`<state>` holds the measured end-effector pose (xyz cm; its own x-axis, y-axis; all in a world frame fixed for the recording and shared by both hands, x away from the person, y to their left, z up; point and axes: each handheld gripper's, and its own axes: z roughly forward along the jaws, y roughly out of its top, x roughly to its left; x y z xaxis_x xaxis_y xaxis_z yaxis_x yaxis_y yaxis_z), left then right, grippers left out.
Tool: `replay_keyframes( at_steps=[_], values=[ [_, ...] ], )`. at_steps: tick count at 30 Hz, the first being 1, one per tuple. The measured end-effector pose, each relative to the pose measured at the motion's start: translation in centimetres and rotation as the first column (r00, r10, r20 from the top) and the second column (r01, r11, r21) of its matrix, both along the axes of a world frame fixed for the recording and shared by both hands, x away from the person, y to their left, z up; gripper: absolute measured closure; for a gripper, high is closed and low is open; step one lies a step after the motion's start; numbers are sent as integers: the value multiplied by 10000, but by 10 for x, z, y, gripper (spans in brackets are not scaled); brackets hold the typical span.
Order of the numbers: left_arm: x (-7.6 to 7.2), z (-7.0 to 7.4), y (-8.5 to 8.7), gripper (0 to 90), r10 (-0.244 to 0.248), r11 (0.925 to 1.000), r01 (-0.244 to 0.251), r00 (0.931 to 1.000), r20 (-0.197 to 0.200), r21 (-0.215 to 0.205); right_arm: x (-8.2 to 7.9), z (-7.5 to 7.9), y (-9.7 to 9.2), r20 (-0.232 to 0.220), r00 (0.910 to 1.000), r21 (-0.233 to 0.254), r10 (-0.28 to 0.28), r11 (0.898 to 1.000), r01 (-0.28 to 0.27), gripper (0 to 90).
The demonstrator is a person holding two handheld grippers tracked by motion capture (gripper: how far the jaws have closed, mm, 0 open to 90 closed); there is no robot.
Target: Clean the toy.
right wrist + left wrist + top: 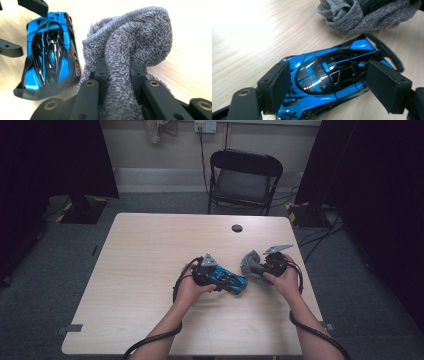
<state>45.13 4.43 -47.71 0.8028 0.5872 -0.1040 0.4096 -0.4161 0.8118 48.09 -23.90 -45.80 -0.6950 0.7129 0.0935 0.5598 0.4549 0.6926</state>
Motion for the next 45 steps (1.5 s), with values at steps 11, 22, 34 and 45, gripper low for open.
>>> replay_keyframes(
  at_steps=[11,22,34,45],
  values=[
    [-14,15,46,184,123,9995,-116,9996,-237,303,-2,28,27,345,9976,271,597,9978,-607,744],
    [-31,15,102,184,567,9980,-558,9978,-328,303,-4,41,80,493,9856,521,1619,9850,-1644,742],
    [-49,17,149,185,1073,9937,-1063,9939,-258,342,-14,35,146,436,9564,712,2887,9540,-2912,739],
    [-64,15,193,193,1757,9844,-1758,9827,-592,39,-32,17,206,174,9079,591,4189,9060,-4191,735]
  ],
)
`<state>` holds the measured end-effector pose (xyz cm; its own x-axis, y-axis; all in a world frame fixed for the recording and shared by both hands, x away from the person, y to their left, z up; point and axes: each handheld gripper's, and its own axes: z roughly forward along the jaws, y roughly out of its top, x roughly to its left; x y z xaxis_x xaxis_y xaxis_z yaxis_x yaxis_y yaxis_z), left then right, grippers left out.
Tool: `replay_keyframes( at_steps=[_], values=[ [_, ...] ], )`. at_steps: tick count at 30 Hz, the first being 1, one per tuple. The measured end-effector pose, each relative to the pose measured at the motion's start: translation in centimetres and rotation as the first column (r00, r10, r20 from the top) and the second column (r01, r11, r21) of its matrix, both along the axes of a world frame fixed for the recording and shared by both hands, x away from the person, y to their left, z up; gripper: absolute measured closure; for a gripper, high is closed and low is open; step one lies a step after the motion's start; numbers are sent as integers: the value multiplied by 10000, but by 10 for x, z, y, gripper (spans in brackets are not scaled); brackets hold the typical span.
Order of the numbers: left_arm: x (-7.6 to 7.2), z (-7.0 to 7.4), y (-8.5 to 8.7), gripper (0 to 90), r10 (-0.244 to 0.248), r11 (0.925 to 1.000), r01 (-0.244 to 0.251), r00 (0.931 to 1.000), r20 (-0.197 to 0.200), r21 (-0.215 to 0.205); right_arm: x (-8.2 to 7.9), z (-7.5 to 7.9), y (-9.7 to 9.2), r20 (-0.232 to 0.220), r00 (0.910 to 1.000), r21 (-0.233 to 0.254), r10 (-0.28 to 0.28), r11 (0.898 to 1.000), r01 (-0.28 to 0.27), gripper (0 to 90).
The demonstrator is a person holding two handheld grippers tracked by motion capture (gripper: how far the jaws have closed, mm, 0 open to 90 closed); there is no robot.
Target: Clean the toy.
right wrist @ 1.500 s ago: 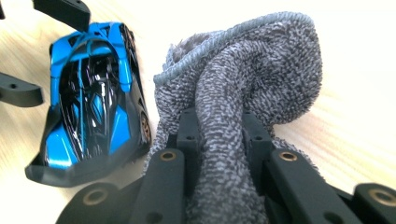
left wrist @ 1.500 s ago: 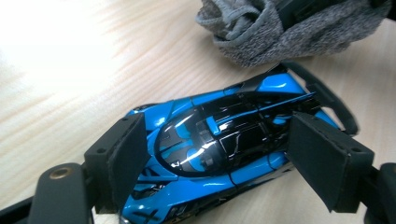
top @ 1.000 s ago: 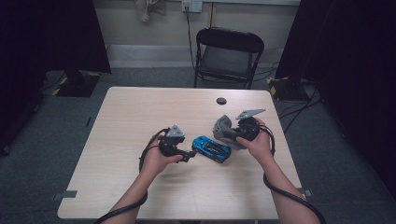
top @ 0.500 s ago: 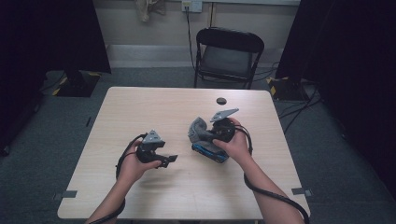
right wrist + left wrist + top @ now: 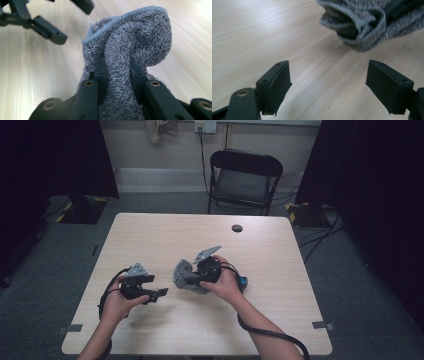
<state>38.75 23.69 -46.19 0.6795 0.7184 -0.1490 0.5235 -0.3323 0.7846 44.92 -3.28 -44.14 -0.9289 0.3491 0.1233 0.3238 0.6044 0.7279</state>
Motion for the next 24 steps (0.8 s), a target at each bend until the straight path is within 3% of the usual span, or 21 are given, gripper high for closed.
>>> replay_keyframes(
  at_steps=[7,16,20,24],
  values=[
    [-5,-4,12,195,243,9997,-244,9997,80,48,-10,-13,28,-147,9977,-139,664,9977,-666,732],
    [-8,-5,19,195,372,9993,-372,9992,134,-49,-18,-29,43,-276,9943,-563,1028,9930,-1043,717],
    [-7,-2,20,198,405,9991,-403,9989,249,-88,-19,-32,46,-361,9934,-548,1088,9923,-1107,657],
    [-7,0,21,198,438,9990,-433,9984,347,-138,-20,-30,47,-383,9938,-607,1045,9924,-1067,499]
  ],
)
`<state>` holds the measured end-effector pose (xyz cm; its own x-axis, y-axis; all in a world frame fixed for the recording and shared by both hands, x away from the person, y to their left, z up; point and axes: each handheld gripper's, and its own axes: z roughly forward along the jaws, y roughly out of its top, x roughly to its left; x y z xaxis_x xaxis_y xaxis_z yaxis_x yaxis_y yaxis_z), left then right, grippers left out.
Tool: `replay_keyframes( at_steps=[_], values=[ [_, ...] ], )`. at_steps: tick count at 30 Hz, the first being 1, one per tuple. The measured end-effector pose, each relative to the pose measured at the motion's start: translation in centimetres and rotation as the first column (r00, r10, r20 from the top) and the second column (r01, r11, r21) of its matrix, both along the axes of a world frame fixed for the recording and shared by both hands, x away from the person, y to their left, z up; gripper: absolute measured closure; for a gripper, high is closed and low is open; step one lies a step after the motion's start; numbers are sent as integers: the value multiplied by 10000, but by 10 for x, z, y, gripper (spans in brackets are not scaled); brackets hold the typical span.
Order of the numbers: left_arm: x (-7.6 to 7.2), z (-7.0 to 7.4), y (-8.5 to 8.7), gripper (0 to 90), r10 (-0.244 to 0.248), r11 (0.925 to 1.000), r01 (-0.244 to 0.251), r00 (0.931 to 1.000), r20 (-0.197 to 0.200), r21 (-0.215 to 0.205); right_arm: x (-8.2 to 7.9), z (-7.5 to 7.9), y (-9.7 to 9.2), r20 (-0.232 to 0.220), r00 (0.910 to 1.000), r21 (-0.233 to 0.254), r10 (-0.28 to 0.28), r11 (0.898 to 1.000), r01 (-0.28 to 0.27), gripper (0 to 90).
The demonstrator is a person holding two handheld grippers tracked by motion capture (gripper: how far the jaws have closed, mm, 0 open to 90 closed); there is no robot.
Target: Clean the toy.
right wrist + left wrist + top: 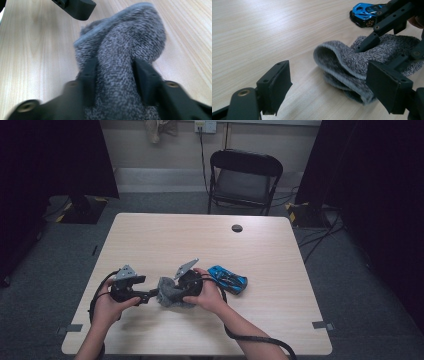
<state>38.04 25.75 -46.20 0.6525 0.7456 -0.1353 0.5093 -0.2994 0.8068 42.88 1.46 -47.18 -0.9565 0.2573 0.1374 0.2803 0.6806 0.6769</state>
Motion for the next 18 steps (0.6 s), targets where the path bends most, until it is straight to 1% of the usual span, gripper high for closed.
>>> replay_keyframes(
  at_steps=[1,2,4,5,7,9,10,11,12,14,15,16,17,18],
  values=[
    [0,0,0,198,0,10000,0,10000,0,0,0,0,0,0,10000,0,0,10000,0,499],
    [0,1,0,198,-15,10000,16,10000,68,-24,0,2,-2,63,10000,75,-55,10000,55,418],
    [0,1,0,198,-4,10000,4,10000,74,-48,1,5,-5,72,10000,35,-66,10000,66,364],
    [0,3,-1,198,-18,10000,19,9999,140,-60,0,6,-6,46,10000,25,-85,10000,85,341],
    [0,4,-2,198,-56,9999,57,9998,166,-83,1,7,-8,96,9999,13,-47,10000,47,329],
    [0,6,-5,196,-162,9998,163,9996,234,-65,0,13,-16,232,9996,140,-134,9998,131,293],
    [0,6,-5,196,-162,9998,163,9996,234,-65,0,13,-16,232,9996,140,-134,9998,131,293],
    [1,8,-9,196,-299,9995,300,9991,290,-51,1,17,-23,340,9989,210,-309,9993,302,272],
    [1,8,-9,197,-299,9995,300,9991,290,-51,2,19,-26,322,9988,263,-360,9990,351,271],
    [1,12,-19,196,-697,9976,694,9967,426,79,5,24,-37,434,9969,345,-658,9973,643,253],
    [1,13,-22,196,-813,9967,809,9957,450,93,8,27,-44,450,9954,416,-843,9957,825,250],
    [1,13,-22,193,-813,9967,809,9957,450,93,8,27,-44,450,9954,416,-843,9957,825,250],
    [1,16,-30,192,-1187,9929,1181,9912,591,140,13,30,-57,384,9918,538,-1219,9914,1197,248],
    [1,17,-34,190,-1347,9909,1341,9889,623,135,15,31,-64,460,9899,504,-1343,9900,1320,245]
  ],
)
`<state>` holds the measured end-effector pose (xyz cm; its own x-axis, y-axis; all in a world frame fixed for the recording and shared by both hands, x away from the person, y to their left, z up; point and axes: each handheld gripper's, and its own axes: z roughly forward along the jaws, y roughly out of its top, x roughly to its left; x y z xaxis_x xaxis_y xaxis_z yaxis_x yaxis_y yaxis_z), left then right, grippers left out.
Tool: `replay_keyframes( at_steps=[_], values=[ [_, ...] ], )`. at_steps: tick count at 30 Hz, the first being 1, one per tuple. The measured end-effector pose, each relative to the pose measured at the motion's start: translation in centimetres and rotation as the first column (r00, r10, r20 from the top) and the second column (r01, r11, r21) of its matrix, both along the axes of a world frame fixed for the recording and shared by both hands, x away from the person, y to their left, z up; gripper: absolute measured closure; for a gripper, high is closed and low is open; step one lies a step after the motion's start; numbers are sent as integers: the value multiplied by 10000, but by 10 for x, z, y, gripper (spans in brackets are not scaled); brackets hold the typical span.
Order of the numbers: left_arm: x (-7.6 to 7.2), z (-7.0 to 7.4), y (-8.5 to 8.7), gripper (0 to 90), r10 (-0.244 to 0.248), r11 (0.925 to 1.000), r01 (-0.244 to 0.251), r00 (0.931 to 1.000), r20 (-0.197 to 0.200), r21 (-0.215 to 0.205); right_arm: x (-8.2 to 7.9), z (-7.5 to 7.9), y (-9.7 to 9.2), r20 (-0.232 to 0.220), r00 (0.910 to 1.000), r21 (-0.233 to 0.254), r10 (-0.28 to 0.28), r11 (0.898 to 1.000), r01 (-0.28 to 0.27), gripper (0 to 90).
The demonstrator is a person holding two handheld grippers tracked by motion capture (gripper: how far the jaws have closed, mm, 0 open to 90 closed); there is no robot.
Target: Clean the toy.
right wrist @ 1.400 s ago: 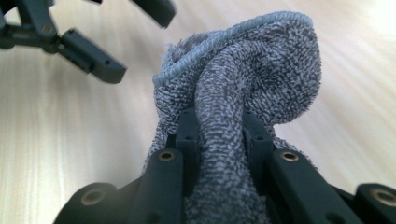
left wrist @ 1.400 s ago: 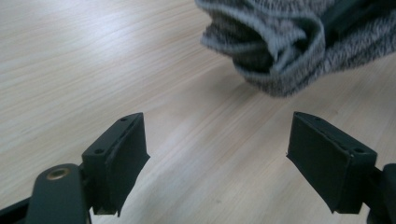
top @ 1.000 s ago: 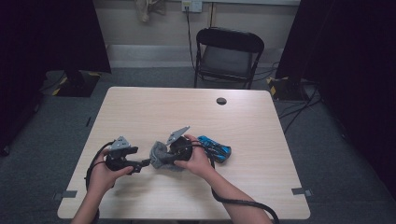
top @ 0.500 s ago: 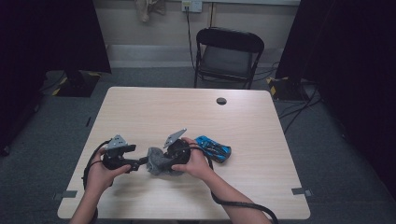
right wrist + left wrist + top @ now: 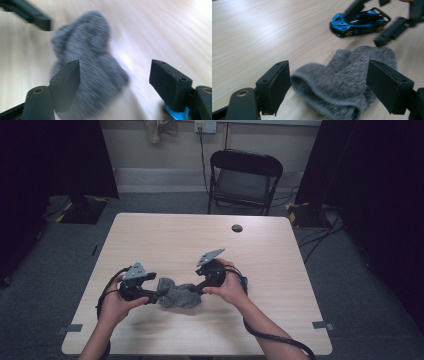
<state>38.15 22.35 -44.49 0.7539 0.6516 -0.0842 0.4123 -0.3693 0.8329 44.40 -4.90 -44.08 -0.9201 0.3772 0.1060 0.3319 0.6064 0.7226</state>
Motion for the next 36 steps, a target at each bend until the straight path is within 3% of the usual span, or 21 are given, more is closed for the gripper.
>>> replay_keyframes(
  at_steps=[4,6,12,20,27,30,33,36],
  values=[
    [2,1,-12,190,-522,9986,522,9986,44,71,8,1,-26,9,9975,-10,-708,9975,708,242],
    [3,-2,-24,190,-971,9948,974,9952,-114,293,11,0,-35,-6,9943,-7,-1064,9943,1064,231],
    [3,-14,-39,197,-1545,9848,1566,9874,-338,750,16,-12,-60,-39,9826,-277,-1857,9822,1856,209],
    [6,-25,-53,196,-1925,9721,1974,9800,-499,1267,18,-21,-80,65,9715,-530,-2371,9700,2371,192],
    [11,-35,-61,196,-1892,9697,1982,9791,-739,1430,22,-31,-93,49,9611,-552,-2763,9595,2761,188],
    [11,-37,-63,196,-1937,9679,2031,9782,-753,1480,25,-33,-95,81,9612,-567,-2756,9596,2756,203],
    [12,-44,-64,196,-2013,9619,2135,9757,-861,1706,29,-35,-91,115,9698,-505,-2437,9685,2439,211],
    [11,-49,-63,196,-1971,9661,2081,9768,-838,1527,32,-37,-86,105,9752,-495,-2210,9740,2212,214]
  ],
)
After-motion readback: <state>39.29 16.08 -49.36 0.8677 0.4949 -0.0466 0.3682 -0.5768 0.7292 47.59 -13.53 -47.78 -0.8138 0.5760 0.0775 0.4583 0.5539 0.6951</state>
